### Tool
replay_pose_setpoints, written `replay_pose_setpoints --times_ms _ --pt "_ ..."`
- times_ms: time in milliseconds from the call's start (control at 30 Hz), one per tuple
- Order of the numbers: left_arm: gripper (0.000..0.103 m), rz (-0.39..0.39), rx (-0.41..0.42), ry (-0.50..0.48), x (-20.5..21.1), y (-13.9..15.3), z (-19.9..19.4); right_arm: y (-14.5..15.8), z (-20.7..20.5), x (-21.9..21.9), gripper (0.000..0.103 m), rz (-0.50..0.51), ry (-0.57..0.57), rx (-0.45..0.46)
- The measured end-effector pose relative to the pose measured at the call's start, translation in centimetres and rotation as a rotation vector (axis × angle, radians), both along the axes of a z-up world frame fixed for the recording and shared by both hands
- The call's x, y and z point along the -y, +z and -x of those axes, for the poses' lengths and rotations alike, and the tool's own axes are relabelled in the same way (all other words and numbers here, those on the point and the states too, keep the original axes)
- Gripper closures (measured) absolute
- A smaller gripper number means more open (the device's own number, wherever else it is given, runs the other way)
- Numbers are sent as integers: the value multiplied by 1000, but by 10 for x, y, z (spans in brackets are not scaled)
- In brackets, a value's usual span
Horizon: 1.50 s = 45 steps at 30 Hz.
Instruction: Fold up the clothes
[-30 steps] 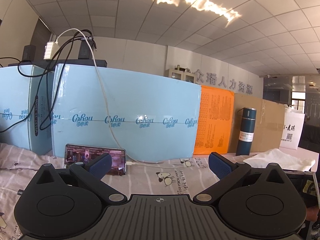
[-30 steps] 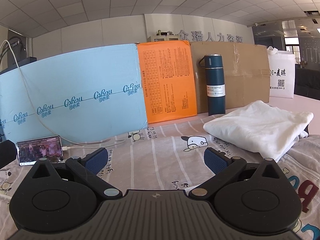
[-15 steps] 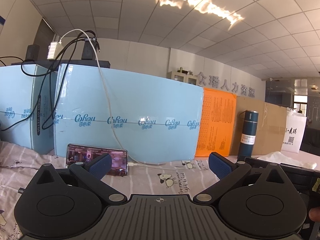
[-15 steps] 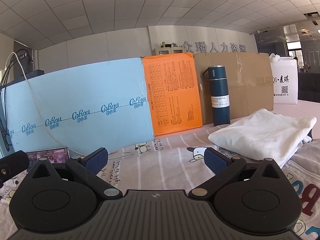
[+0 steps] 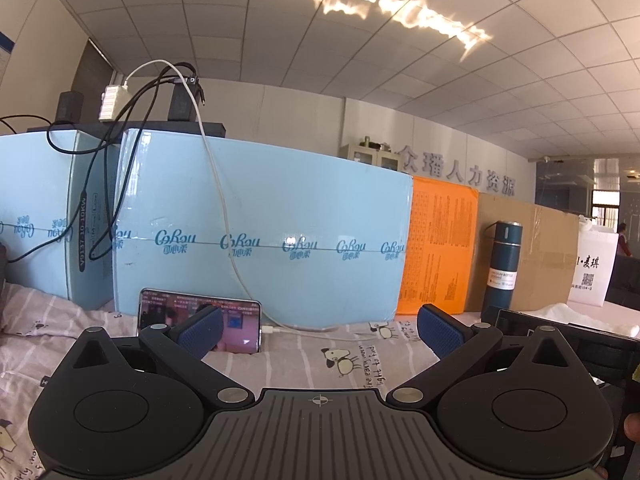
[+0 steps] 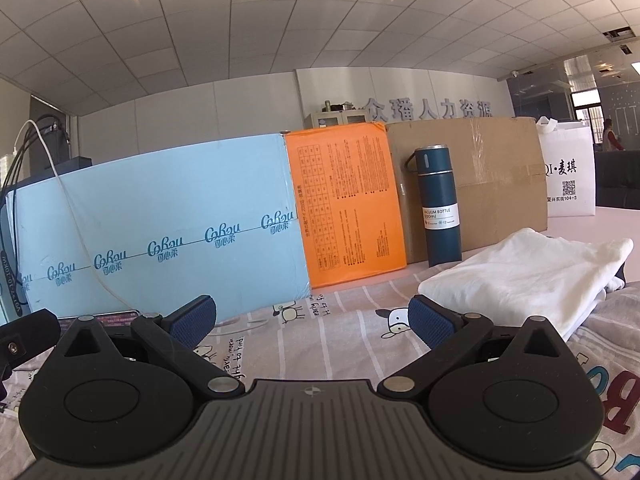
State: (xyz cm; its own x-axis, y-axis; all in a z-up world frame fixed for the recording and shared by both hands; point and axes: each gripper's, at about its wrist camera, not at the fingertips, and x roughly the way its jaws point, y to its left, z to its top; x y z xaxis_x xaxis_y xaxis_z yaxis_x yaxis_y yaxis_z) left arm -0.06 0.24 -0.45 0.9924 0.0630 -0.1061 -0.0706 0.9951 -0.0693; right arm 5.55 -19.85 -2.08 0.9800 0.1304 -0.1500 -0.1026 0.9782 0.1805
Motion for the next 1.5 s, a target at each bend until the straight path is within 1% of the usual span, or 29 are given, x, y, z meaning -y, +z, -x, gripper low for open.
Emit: replay_pose_setpoints --times_ms 67,267,467,600,733,833,1000,1100,1333,1500 --pt "0 12 -14 1 0 -1 -1 -1 -2 0 0 0 5 -9" --pt "0 14 -4 8 -1 0 1 -4 -4 -1 0 -1 14 -24" --pt "0 19 15 27 -2 3 4 -5 -6 -2 0 -5 23 -29" --pt "0 40 37 34 -5 5 6 -7 -8 -3 0 -6 26 -26" --pt "0 41 66 47 -6 7 9 -10 -8 0 0 -43 45 -10" --pt "0 17 71 54 -5 7 12 -12 -10 1 0 -68 54 -7" --pt "0 12 98 77 -7 8 16 -13 -11 -3 0 -47 49 -1" --pt "0 1 96 81 -7 7 16 -14 -12 -3 0 -44 48 0" --pt "0 21 83 93 -13 8 15 -13 -12 -5 0 -36 52 11" --pt "0 30 87 105 -16 13 19 -6 -9 -12 0 -17 104 38"
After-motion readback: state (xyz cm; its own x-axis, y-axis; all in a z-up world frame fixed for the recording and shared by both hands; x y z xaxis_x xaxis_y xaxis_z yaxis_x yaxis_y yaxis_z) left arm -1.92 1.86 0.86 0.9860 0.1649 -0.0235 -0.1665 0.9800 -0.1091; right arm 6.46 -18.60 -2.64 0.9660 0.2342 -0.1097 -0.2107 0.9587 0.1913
